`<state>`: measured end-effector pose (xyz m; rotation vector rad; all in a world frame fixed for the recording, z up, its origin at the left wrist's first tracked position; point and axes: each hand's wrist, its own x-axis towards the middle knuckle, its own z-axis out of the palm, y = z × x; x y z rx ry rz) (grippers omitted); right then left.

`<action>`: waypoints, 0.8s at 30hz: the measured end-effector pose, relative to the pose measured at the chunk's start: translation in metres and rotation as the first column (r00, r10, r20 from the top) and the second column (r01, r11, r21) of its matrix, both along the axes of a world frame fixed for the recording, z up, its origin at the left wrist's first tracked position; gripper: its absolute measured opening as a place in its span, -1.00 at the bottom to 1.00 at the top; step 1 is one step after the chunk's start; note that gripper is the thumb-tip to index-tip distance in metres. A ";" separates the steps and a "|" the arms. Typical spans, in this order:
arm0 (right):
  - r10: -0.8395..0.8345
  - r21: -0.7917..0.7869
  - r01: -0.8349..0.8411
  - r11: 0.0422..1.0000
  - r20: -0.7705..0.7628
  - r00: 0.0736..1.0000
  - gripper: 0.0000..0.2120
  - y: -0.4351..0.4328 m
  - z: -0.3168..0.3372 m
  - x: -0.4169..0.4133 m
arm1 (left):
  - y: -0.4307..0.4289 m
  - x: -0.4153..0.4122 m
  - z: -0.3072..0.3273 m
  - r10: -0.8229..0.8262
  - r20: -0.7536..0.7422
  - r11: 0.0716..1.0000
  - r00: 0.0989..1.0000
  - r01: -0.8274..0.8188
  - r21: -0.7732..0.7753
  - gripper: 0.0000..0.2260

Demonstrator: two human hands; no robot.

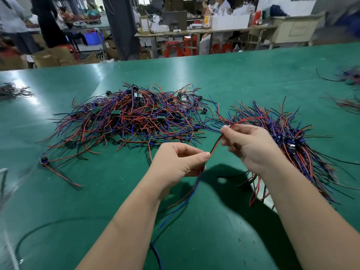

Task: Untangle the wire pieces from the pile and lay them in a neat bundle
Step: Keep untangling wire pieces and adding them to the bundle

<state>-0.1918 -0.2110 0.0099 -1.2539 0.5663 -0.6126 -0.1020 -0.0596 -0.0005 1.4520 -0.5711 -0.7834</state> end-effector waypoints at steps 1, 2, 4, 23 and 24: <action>-0.074 -0.017 0.074 0.997 -0.001 0.997 -0.85 -0.006 0.000 -0.002 | -0.001 -0.001 -0.002 -0.005 0.041 1.000 0.999 0.004 0.026 -0.92; -0.141 -0.043 0.141 0.989 0.005 0.990 -0.83 -0.011 0.001 -0.005 | -0.002 -0.003 -0.004 -0.015 0.075 0.999 0.997 0.011 0.052 -0.92; -0.233 -0.060 0.236 0.970 0.062 0.971 -0.86 -0.016 0.001 -0.008 | -0.004 -0.005 -0.005 -0.037 0.115 0.996 0.993 0.027 0.090 -0.91; -0.196 0.081 0.198 0.977 -0.033 0.980 -0.49 -0.026 0.009 -0.009 | 0.004 -0.002 0.009 -0.253 -0.240 0.952 0.937 0.196 -0.235 -0.82; -0.143 0.032 0.145 0.989 -0.068 0.987 -0.59 -0.022 0.007 -0.009 | 0.005 0.000 0.013 -0.257 -0.339 0.934 0.905 0.142 -0.328 -0.77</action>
